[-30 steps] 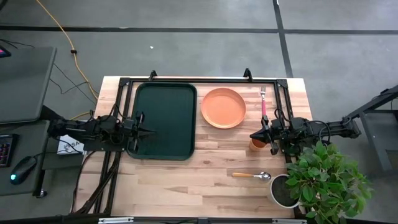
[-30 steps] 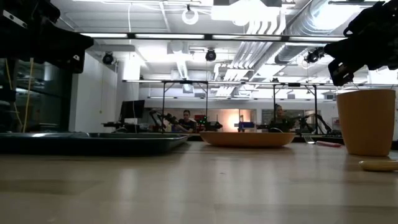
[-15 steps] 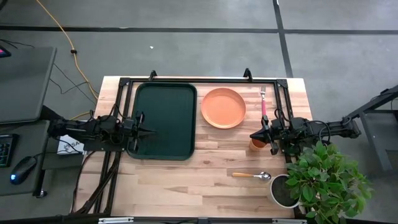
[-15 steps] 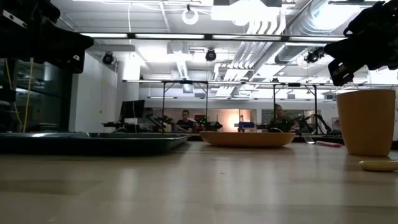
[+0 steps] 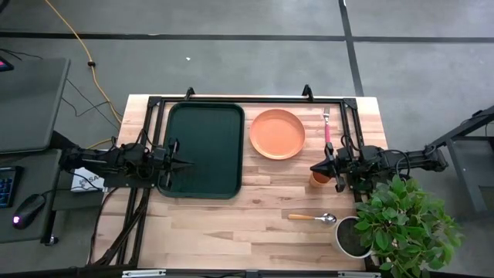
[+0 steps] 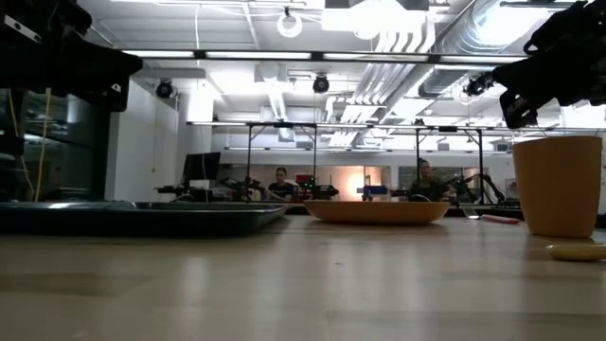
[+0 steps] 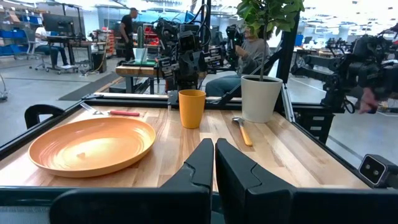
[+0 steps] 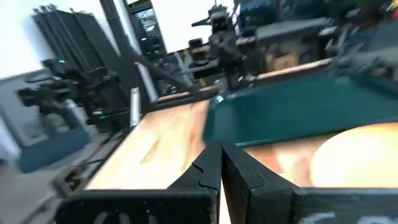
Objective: Pick and place plate/cup/fork/spoon on tray
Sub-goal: Put the orange plate on the center of the black serving tray
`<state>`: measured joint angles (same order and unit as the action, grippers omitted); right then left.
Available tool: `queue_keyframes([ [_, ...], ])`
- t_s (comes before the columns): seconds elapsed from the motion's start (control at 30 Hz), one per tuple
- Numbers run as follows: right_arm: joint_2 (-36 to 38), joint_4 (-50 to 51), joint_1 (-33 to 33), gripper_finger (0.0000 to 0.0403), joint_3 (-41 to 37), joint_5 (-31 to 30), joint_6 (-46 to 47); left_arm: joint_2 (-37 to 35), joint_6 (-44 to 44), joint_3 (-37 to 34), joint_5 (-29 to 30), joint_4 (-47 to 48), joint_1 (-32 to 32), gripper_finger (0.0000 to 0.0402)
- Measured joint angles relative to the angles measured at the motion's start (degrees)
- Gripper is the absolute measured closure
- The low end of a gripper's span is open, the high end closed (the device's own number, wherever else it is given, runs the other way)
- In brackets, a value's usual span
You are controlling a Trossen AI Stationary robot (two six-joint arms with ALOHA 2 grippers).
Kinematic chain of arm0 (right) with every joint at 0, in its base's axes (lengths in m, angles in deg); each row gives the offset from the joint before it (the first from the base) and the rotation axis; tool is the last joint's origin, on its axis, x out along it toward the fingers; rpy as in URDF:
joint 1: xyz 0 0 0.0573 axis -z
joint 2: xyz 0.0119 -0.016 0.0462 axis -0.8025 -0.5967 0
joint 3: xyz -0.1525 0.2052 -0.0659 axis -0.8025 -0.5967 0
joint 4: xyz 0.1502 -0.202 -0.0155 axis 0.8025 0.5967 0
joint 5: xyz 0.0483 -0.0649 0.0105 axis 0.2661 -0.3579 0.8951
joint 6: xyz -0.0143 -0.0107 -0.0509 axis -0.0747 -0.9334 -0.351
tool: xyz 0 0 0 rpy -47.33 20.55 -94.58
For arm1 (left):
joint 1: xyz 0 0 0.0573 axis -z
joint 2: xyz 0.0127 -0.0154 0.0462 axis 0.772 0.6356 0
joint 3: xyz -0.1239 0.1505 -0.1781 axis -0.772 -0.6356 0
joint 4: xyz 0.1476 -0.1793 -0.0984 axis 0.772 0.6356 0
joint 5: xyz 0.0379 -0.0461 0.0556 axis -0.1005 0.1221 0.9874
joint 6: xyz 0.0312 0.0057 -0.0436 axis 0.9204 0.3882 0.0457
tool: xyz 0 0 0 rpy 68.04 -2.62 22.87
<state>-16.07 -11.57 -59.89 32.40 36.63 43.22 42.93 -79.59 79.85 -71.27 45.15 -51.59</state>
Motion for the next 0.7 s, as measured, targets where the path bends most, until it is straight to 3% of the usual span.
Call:
queue_keyframes([
  [0.1,0.0,-10.5,0.0,0.0402,0.0,-4.6,4.4,0.0,0.0,0.0,0.0,0.0,0.0,0.0398],
  [0.27,0.2,-39.7,0.2,0.0402,0.0,-19.6,11.7,0.0,0.0,0.0,0.0,0.0,0.0,0.0398],
  [0.4,0.1,-51.7,0.2,0.0402,0.1,-32.1,9.5,0.0,0.0,0.0,0.0,0.0,0.0,0.0398],
  [0.47,-1.4,-48.3,0.2,0.0402,1.9,-38.5,12.9,0.0,0.0,0.0,0.0,0.0,0.0,0.0398],
  [0.53,-4.9,-38.3,0.2,0.0401,5.5,-42.6,19.0,0.0,0.0,0.0,0.0,0.0,0.0,0.0398],
  [0.7,-23.0,-14.5,3.2,0.0368,17.3,-45.1,34.2,0.0,0.0,0.0,0.0,0.0,0.0,0.0398],
])
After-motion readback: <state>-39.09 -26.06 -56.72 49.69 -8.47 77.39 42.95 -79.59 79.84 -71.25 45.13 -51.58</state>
